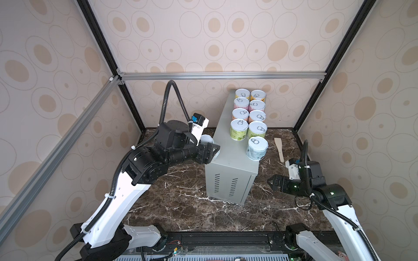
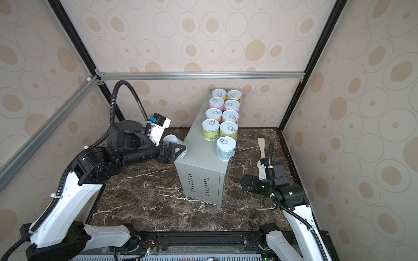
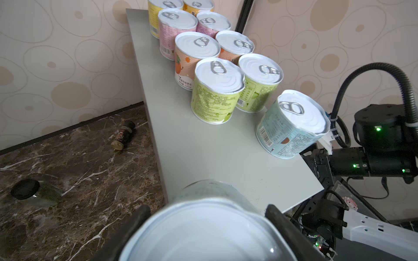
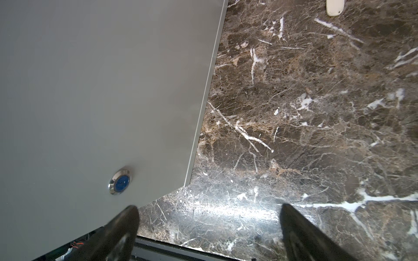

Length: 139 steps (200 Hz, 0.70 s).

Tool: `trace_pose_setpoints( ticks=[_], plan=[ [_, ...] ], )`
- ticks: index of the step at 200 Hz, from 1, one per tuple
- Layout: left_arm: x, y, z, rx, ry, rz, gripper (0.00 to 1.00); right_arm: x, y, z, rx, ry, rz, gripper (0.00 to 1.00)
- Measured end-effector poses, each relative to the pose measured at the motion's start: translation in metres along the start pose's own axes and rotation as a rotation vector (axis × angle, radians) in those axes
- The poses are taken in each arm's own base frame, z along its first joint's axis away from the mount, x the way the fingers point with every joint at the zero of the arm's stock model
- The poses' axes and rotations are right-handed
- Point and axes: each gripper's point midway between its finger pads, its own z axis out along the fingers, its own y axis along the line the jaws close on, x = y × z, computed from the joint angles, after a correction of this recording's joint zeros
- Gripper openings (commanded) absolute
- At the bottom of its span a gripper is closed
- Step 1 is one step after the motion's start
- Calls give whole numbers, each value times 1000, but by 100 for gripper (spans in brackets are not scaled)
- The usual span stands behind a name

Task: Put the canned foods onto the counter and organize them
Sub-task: 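Carry the held can over the box top beside the other pale blue can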

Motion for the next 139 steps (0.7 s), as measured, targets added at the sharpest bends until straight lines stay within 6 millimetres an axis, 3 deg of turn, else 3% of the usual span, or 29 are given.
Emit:
trace_pose_setpoints(
  ticks=[75,139],
  plan=[
    [5,-39,42,2,83,123,55,0,-1,2,8,8,2,99],
    [5,-35,72,-69,114,157,60,0,0,0,3,1,-2,99]
  ],
)
